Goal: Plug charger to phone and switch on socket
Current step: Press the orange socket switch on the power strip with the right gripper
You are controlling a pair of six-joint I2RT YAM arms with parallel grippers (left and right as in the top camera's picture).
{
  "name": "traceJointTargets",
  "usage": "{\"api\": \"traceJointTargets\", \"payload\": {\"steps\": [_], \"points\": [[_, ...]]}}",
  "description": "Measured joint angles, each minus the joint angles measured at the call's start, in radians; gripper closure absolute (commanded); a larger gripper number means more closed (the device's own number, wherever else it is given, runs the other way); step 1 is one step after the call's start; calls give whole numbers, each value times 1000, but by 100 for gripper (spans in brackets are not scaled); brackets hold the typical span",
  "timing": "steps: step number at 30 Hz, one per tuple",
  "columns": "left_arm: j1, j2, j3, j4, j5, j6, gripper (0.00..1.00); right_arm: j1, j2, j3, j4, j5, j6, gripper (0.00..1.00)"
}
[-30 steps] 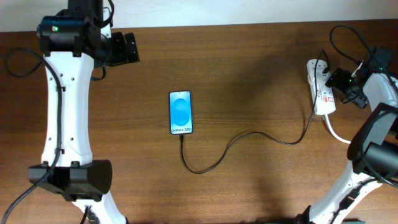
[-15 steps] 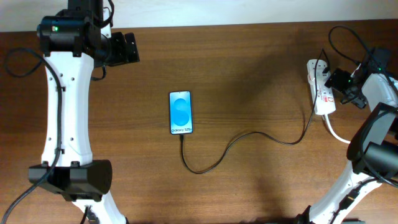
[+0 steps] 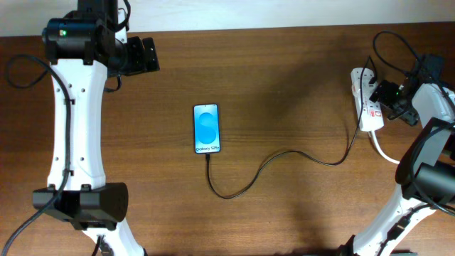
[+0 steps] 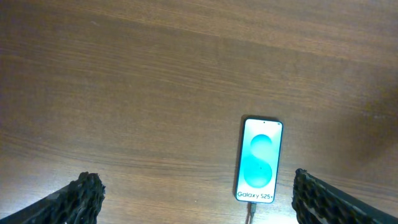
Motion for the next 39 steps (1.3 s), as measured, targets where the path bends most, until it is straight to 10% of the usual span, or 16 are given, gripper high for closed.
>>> {"api": "traceJointTargets", "payload": {"steps": [39], "points": [[0, 0, 0, 0, 0, 0, 1, -25, 34, 41, -1, -64, 70, 1]]}}
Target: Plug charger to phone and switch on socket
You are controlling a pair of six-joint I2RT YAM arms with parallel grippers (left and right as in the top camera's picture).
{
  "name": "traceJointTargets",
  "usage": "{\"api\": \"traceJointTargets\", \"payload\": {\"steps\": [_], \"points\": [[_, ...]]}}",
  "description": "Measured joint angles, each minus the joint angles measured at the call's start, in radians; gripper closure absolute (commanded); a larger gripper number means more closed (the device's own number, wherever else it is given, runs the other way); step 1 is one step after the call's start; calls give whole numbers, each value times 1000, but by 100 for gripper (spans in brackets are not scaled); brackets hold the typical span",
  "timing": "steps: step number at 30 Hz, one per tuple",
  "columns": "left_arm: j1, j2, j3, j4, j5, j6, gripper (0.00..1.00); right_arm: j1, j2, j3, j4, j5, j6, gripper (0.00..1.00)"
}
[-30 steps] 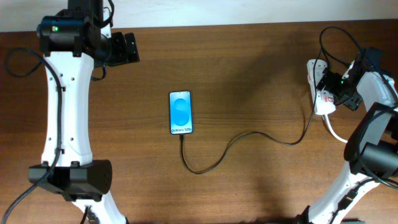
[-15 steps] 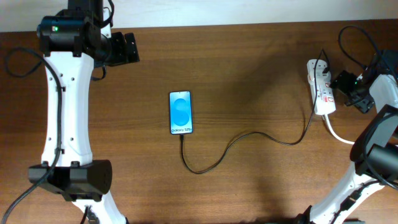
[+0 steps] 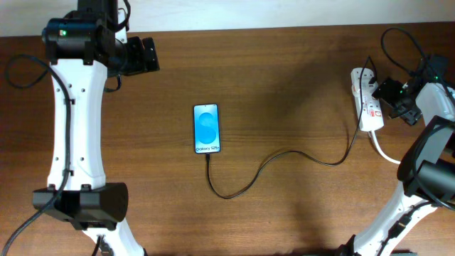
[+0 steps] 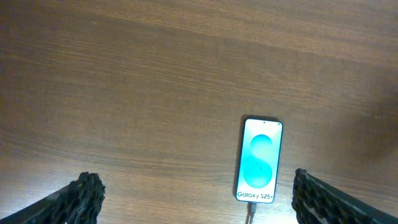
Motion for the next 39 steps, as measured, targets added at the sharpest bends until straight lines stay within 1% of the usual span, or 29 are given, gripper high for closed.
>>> {"api": "traceJointTargets", "payload": {"steps": [18, 29, 33, 39], "points": [[0, 0, 0, 0, 0, 0, 1, 27, 2, 27, -71, 58, -11, 1], [0, 0, 0, 0, 0, 0, 1, 35, 6, 38, -80, 79, -11, 2], [0, 0, 0, 0, 0, 0, 1, 21, 26, 86, -133, 48, -10, 2], [0, 0, 0, 0, 0, 0, 1, -25, 39, 267, -280, -2, -11, 1]]}}
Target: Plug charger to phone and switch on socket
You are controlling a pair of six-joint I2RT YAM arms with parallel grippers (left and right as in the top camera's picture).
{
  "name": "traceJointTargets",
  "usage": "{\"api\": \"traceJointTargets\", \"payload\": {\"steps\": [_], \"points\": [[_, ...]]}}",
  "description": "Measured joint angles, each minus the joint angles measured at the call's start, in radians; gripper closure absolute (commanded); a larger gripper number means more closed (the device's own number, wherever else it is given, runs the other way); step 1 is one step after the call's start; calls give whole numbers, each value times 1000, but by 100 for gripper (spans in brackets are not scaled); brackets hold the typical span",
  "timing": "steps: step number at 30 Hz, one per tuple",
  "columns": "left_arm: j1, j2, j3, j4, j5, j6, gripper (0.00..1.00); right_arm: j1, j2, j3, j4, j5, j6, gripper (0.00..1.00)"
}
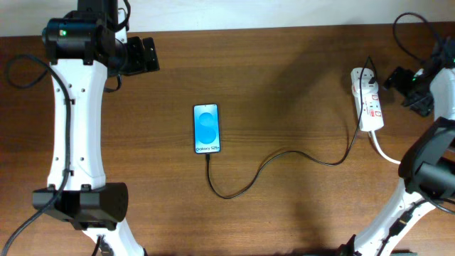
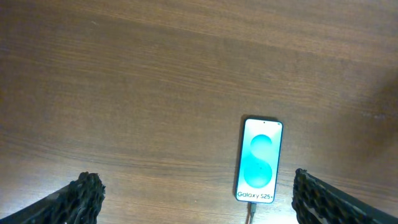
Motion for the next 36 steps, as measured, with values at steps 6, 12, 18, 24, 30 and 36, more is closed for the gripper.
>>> {"api": "traceJointTargets", "payload": {"steps": [6, 12, 18, 24, 30, 36], "points": [[0, 0, 0, -1, 0, 0, 1, -34, 0, 197, -204, -16, -14, 2], [0, 0, 0, -1, 0, 0, 1, -31, -130, 284, -340, -166, -121, 2], [0, 0, 0, -1, 0, 0, 1, 108, -460, 305, -543, -226, -208, 2], [0, 0, 0, -2, 0, 0, 1, 343, -613, 307, -662, -235, -229, 1], [0, 0, 0, -2, 0, 0, 1, 561, -640, 307, -726, -236, -232, 2], [0, 0, 0, -2, 0, 0, 1, 704, -640, 307, -754, -201, -286, 2]]}}
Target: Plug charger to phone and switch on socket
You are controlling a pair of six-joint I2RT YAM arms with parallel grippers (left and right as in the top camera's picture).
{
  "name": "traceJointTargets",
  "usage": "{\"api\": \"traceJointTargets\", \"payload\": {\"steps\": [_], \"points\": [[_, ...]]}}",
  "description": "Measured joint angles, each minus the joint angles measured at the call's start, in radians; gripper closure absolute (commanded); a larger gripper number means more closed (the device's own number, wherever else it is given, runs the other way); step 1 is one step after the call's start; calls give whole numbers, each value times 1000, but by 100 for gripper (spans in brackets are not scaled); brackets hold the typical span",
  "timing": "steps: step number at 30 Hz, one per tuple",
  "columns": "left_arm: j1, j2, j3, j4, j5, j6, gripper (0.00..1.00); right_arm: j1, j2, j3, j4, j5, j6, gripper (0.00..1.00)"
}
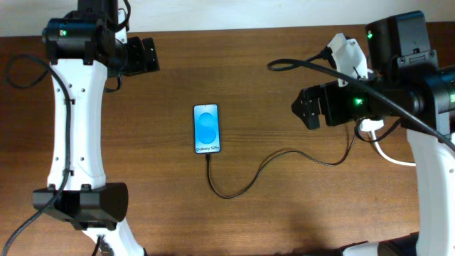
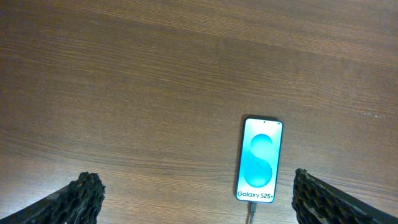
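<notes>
The phone (image 1: 207, 129) lies face up in the middle of the table, its screen lit, and it also shows in the left wrist view (image 2: 259, 160). A dark charger cable (image 1: 284, 152) is plugged into its bottom end (image 2: 253, 211) and curves right toward the white power strip (image 1: 368, 127). My right arm covers most of the strip. My right gripper (image 1: 308, 110) hangs high, left of the strip; its jaws are unclear. My left gripper (image 1: 146, 55) is at the back left, wide open (image 2: 196, 185) and empty.
The table is brown wood (image 1: 270, 64). A white mains lead (image 1: 389, 154) runs from the strip toward the right edge. My right arm's black cable (image 1: 298, 64) loops above the table's back right.
My right arm was at the table's right edge beside the strip. It now stands raised and large in view over the strip, gripper to the strip's left. Phone, cable and left arm are unchanged.
First my right gripper was on the power strip, with the phone lit and its cable plugged in. It was then just right of the strip, then farther out at the right edge. Now the arm is lifted above the strip. My left arm stayed still, open.
</notes>
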Motion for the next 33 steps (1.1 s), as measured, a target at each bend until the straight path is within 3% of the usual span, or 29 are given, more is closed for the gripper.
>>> {"api": "traceJointTargets", "payload": {"steps": [5, 12, 18, 21, 23, 24, 28, 33], "points": [[0, 0, 0, 0, 0, 0, 0, 0, -15, 51, -19, 19, -5, 2], [0, 0, 0, 0, 0, 0, 1, 0, -349, 155, -26, 97, -26, 2], [0, 0, 0, 0, 0, 0, 1, -3, -455, 106, 0, 174, -97, 2], [0, 0, 0, 1, 0, 0, 1, -24, -512, -132, 224, 205, -103, 2], [0, 0, 0, 0, -1, 0, 0, -26, -589, -369, 486, 222, -117, 2], [0, 0, 0, 1, 0, 0, 1, -28, -667, -575, 674, 229, -145, 2], [0, 0, 1, 0, 1, 0, 1, -68, -920, -1123, 1172, 224, -181, 2], [0, 0, 1, 0, 0, 0, 1, -80, -1229, -1671, 1564, 213, -196, 2]]}}
